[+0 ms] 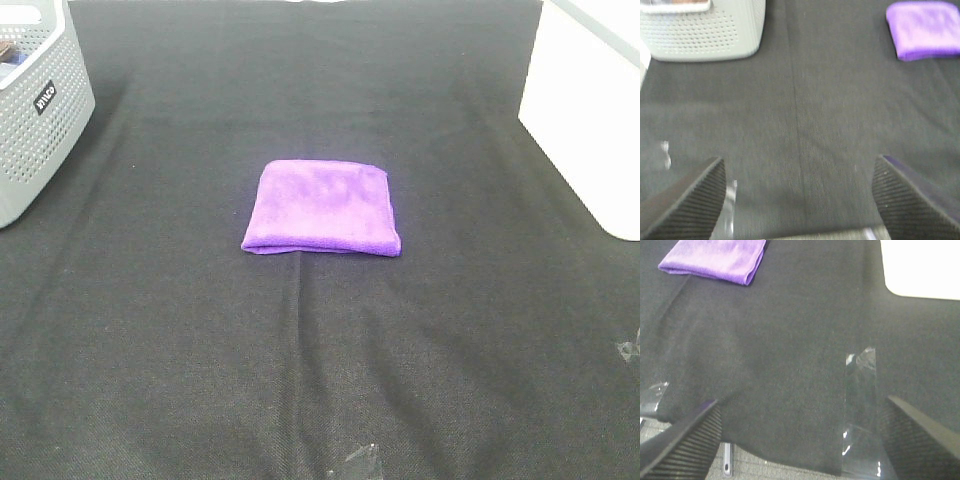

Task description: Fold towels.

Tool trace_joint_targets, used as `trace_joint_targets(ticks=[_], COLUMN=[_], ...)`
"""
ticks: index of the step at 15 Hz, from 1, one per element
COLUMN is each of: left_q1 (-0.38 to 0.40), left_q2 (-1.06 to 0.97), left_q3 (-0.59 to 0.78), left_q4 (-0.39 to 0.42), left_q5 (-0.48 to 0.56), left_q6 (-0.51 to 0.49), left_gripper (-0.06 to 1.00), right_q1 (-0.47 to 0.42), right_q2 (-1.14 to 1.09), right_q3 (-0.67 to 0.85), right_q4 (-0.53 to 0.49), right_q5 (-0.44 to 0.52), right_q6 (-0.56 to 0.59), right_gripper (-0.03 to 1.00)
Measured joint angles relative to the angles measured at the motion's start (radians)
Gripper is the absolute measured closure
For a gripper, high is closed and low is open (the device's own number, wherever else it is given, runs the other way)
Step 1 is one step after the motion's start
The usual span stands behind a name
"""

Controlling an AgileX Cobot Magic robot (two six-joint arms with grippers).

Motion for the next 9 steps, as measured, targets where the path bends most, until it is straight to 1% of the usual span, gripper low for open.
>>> trace_joint_targets(ticks=[9], left_q1=[0.0], left_q2=[-0.001], left_q3=[0.001], left_q4=[0.0], left_q5=[-0.008], left_q6=[-0.011], left_gripper=[0.18], right_q1=[0.0], right_q2=[0.0], right_q3=[0.004], right_q4=[0.007], right_q5=[-0.006], right_q6=[0.0], right_gripper=[0.14])
